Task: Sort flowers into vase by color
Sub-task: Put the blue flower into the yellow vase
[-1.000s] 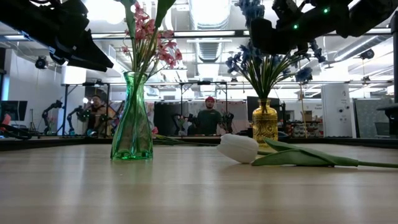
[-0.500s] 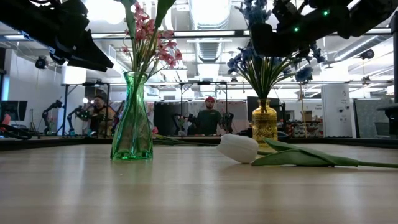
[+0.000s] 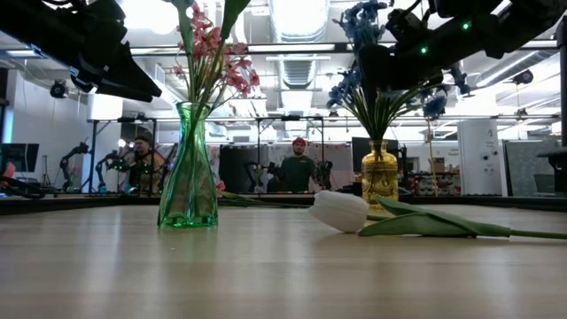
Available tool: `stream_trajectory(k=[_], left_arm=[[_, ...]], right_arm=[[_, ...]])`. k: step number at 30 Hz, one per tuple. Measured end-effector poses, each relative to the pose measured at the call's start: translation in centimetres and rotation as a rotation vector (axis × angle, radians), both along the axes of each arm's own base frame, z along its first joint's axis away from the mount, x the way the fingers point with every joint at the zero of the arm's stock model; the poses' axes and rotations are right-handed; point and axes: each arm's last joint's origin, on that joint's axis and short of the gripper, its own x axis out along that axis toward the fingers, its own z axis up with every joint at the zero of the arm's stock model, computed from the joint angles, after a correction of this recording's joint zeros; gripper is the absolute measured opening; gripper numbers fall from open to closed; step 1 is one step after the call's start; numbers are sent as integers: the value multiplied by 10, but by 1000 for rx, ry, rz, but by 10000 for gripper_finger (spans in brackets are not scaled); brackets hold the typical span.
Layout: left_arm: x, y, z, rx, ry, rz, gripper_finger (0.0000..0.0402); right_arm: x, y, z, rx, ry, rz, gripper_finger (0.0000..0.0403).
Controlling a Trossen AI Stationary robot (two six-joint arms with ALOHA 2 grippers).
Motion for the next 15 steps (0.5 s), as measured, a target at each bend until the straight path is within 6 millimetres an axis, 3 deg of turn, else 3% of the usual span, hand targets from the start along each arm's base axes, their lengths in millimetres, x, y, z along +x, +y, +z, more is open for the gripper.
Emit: stream_trajectory(k=[7, 15], left_arm=[[0, 0, 0, 0, 0, 0, 268], [0, 0, 0, 0, 1, 0, 268]], right_arm=[[0, 3, 0, 1, -3, 11, 29], [0, 5, 9, 14, -48, 15, 102]])
